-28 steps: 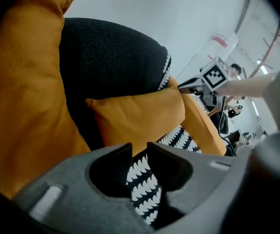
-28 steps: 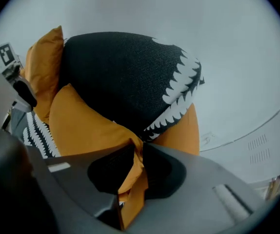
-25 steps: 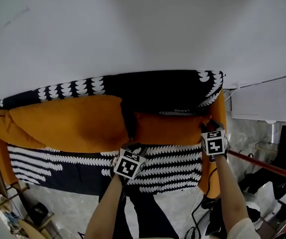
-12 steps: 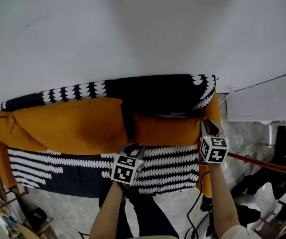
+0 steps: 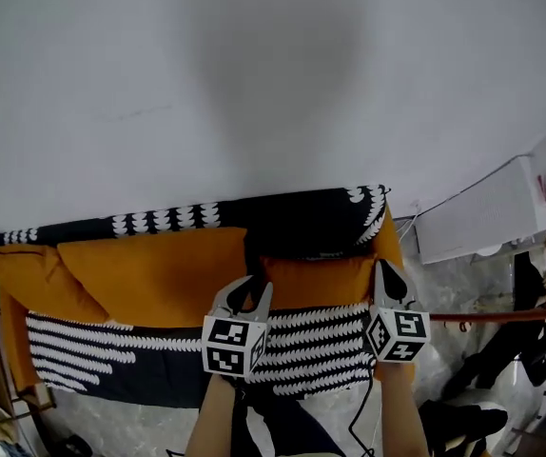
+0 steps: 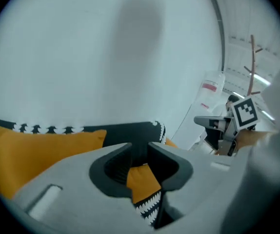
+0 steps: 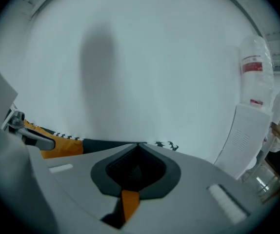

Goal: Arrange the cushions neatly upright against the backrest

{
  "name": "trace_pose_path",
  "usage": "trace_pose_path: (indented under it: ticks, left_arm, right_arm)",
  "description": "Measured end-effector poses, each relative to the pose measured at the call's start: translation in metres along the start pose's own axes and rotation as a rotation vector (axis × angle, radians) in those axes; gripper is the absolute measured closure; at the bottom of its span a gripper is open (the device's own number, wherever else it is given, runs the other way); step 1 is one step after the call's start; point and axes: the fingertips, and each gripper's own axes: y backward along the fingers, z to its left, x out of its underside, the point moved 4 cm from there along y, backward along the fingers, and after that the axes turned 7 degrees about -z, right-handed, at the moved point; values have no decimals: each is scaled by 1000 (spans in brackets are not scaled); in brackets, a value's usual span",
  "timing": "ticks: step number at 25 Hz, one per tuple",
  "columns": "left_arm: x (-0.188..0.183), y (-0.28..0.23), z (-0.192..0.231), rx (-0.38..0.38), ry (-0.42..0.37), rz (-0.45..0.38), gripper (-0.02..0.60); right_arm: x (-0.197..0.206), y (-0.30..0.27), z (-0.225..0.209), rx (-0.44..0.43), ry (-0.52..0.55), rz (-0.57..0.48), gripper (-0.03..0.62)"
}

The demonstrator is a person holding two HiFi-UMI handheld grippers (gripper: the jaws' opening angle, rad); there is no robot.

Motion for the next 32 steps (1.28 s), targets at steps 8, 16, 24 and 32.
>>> trace_pose_path:
  ticks: [8, 16, 24, 32]
  left_arm:
    - [-88, 104, -12, -24, -61, -220, 493]
    - [-146, 193, -5, -105, -157, -373, 578]
    - [-185, 264, 3, -149, -245, -474, 578]
    - [-206, 299, 14, -153, -278, -523, 578]
  right_arm:
    - [-77, 79, 58, 7, -16, -152, 585]
    - [-142, 144, 108, 25, 9, -268, 585]
    - [-179, 190, 151, 58, -6, -362, 585]
    - [-200, 208, 177, 75, -18, -416, 585]
